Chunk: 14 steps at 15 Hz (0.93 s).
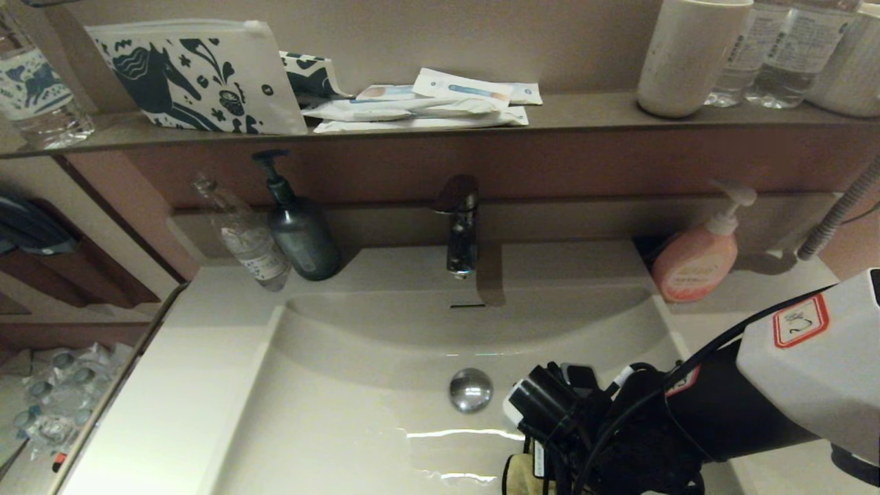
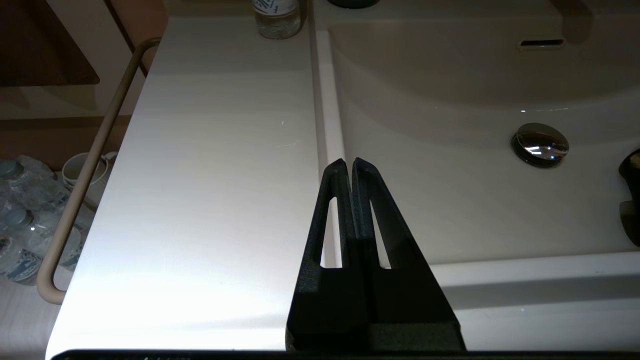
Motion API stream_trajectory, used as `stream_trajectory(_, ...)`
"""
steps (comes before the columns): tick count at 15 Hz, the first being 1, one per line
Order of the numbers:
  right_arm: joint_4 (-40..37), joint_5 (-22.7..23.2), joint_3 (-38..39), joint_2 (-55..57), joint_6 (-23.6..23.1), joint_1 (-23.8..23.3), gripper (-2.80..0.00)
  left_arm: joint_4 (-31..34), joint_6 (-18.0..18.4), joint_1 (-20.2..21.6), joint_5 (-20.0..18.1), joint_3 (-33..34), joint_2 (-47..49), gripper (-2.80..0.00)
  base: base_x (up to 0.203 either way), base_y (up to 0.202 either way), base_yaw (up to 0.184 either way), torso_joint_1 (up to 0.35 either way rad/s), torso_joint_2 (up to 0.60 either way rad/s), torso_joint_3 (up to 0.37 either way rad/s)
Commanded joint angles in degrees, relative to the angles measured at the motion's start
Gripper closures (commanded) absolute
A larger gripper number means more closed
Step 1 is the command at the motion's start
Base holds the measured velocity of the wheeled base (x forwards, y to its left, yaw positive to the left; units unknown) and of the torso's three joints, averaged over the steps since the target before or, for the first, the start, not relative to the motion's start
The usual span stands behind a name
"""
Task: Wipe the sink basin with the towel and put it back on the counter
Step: Wipe the sink
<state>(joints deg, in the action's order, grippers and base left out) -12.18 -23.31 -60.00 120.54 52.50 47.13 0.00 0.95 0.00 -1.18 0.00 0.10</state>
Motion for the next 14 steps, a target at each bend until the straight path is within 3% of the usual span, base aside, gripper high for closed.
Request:
stream_trajectory(1,-0.1,-0.2,-0.7,0.1,0.3,0.0,0.0,0.0,0.0,0.0,0.0,0.0,0.1,0.0,0.0,0.0,0.0,0.0,0.0,0.0)
stream_trajectory(14,-0.2,1.4,-5.6,1.7,-0.1,2.5,0.0,0.0,0.0,0.0,0.0,0.0,0.1,0.0,0.0,0.0,0.0,0.0,0.0,0.0)
